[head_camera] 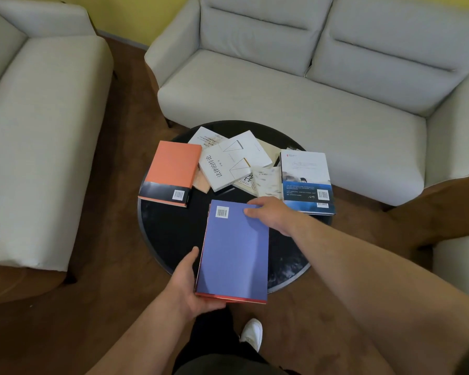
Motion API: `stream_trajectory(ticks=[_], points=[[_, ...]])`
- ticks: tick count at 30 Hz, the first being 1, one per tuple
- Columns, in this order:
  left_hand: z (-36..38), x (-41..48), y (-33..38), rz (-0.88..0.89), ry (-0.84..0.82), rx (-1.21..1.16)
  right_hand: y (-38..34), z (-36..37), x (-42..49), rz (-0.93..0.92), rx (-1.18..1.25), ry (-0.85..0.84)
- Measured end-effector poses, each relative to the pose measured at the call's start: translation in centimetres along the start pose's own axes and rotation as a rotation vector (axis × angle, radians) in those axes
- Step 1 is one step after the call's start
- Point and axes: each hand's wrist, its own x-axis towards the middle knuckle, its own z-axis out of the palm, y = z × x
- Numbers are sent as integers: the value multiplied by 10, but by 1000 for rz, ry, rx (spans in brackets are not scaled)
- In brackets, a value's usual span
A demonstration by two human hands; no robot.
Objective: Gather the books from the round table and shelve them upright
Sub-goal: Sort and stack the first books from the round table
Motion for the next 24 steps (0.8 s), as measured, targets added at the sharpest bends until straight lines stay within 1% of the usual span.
stream_trajectory(ticks=[2,5,8,11,13,15,17,19,20,21,22,23,24], points=[[3,-5,-4,-17,-84,-22,6,3,2,9,-15,5],[-1,-1,-3,21,-97,-8,8,1,8,35,-8,-34],[0,1,-2,34,-113,-3,3,-5,17,102,-55,-76],[4,2,-3,47,-117,12,-1,-6,20,78,-115,-71],[5,2,-3,61,-102,31,1,-5,21,65,-96,-51],[0,6,0,79,-99,73,5,0,16,53,-4,-42],[-4,9,4,86,-64,189,11,9,5,14,170,39],[-3,13,13,202,-54,332,26,22,-6,38,396,155],[-1,13,18,281,-49,379,36,30,-9,95,507,153],[1,17,24,337,-66,417,46,38,-13,164,601,95],[5,19,29,357,-94,432,54,46,-17,226,660,16],[10,19,33,369,-136,450,61,52,-20,266,702,-49],[13,21,36,392,-162,478,66,55,-21,291,755,-78]])
